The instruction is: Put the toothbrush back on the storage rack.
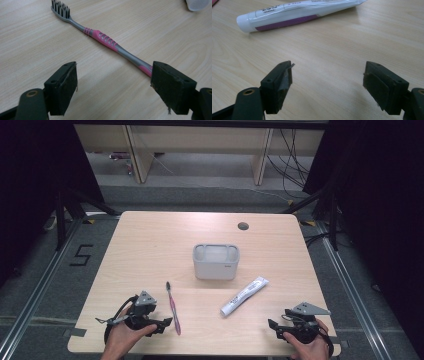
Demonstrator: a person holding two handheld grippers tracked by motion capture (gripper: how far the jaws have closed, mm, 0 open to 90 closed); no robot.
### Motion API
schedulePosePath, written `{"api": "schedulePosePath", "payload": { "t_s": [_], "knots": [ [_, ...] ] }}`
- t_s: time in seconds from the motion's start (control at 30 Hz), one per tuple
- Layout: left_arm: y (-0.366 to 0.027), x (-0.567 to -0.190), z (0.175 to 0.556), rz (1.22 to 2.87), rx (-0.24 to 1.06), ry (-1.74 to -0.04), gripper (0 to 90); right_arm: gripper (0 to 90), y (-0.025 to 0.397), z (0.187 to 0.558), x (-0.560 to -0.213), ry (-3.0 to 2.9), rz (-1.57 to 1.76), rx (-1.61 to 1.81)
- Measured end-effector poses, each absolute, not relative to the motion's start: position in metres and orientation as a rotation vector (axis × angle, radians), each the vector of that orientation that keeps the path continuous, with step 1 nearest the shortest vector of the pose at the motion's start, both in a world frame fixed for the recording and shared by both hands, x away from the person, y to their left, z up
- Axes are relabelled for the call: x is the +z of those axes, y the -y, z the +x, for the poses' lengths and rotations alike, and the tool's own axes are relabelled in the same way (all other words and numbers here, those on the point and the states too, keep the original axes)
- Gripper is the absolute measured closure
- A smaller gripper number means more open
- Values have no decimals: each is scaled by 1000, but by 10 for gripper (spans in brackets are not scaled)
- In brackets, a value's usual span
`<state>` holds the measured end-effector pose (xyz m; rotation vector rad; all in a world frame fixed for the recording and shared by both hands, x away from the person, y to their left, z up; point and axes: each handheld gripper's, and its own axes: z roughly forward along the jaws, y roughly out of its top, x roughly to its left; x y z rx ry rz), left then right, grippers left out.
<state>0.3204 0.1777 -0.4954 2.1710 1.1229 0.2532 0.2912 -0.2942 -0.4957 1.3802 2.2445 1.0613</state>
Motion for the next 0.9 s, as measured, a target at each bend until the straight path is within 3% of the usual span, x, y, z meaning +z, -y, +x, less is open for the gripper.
{"api": "schedulePosePath", "payload": {
  "t_s": [0.33, 0.9],
  "knots": [
    [-166, -495, 331, 2178, 235, -1106, 295, 241, 292, 290, -495, -2243, 1388, 1081],
    [-152, -496, 352, 2237, 213, -1155, 322, 237, 291, 290, -497, -2275, 1388, 1121]
  ]
}}
